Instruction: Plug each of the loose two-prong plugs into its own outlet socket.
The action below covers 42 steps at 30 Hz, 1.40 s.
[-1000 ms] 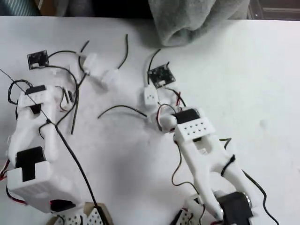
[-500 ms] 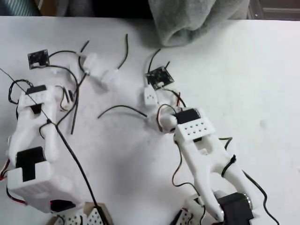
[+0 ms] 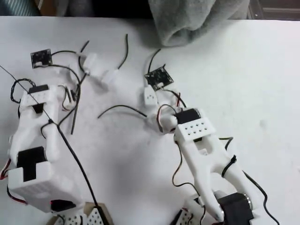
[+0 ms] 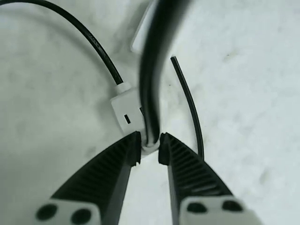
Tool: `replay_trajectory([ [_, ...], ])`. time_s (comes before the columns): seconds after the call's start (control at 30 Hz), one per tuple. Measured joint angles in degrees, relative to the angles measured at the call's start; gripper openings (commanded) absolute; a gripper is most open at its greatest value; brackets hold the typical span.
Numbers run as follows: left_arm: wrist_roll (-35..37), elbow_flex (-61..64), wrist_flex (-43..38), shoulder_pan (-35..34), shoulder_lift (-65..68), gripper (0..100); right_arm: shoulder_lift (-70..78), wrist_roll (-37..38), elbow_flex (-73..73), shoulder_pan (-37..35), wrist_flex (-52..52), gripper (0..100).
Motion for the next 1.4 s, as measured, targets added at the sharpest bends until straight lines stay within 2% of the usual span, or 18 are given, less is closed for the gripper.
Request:
replay_trajectory([
  [0.3, 0.0, 0.0, 0.0, 0.0, 0.0, 19, 3.78, 1.58, -2.73, 0.18, 0.44, 2.0],
  [0.6, 0.0, 0.0, 0.0, 0.0, 0.0, 19, 1.93, 2.02, -4.22, 0.44, 7.91, 2.0],
  [1.3, 0.0, 0.18, -1.76, 0.0, 0.0, 19, -2.99, 7.56, 7.03, 0.7, 5.71, 2.0],
  [1.4, 0.0, 0.18, -1.76, 0.0, 0.0, 19, -2.99, 7.56, 7.47, 0.7, 5.45, 5.7],
])
